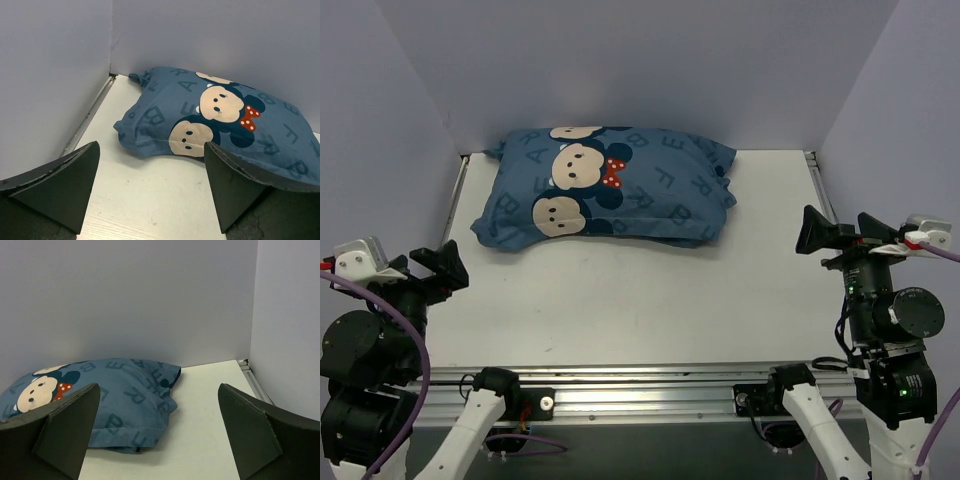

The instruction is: Remove the pillowcase from the pillow

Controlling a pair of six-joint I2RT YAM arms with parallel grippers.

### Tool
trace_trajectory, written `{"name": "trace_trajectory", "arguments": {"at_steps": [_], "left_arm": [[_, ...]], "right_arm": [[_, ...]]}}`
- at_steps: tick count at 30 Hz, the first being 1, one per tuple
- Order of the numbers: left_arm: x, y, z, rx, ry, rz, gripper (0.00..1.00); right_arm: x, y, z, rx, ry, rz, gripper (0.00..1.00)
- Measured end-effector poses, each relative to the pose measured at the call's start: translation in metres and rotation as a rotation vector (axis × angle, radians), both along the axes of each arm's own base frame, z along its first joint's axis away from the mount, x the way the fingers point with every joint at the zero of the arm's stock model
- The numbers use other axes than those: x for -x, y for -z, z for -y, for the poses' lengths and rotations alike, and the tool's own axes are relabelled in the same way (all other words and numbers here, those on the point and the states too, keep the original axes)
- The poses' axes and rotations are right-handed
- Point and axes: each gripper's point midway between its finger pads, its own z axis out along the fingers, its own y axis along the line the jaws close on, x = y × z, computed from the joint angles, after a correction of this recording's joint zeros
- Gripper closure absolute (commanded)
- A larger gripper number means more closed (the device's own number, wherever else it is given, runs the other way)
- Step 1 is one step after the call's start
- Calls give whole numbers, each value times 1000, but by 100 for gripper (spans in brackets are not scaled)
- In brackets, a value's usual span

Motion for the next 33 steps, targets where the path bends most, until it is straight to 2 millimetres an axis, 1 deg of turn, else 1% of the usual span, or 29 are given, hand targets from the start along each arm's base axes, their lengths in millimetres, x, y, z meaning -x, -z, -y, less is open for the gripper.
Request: {"name": "trace_trajectory", "arguments": {"at_steps": [6,10,13,16,19,21,23,26,28,30,32,33], "left_arm": [[-5,9,1,-5,0,-23,6],[-7,11,2,-3,1,-28,6],[-10,17,4,3,5,-41,6],[-20,30,10,17,22,-65,6],[-36,52,18,27,42,-124,6],[-49,69,24,33,55,-175,6],[-62,91,31,37,67,-237,6],[-78,129,38,47,72,-328,6],[-86,156,42,55,75,-394,6],[-89,179,45,60,77,-451,6],[-92,195,48,64,83,-497,6],[-93,199,49,65,86,-513,6]], "right_arm": [[-8,10,-4,-7,-14,-26,0],[-18,17,-9,-23,-35,-48,0],[-33,28,-16,-45,-59,-86,0],[-58,47,-28,-71,-98,-151,0],[-91,79,-39,-108,-120,-262,0],[-118,107,-48,-140,-131,-354,0],[-145,135,-57,-164,-150,-437,0],[-179,184,-75,-179,-198,-565,0],[-198,217,-87,-177,-236,-645,0],[-214,251,-99,-161,-275,-726,0],[-230,283,-111,-128,-311,-790,0],[-235,298,-116,-112,-324,-814,0]]}}
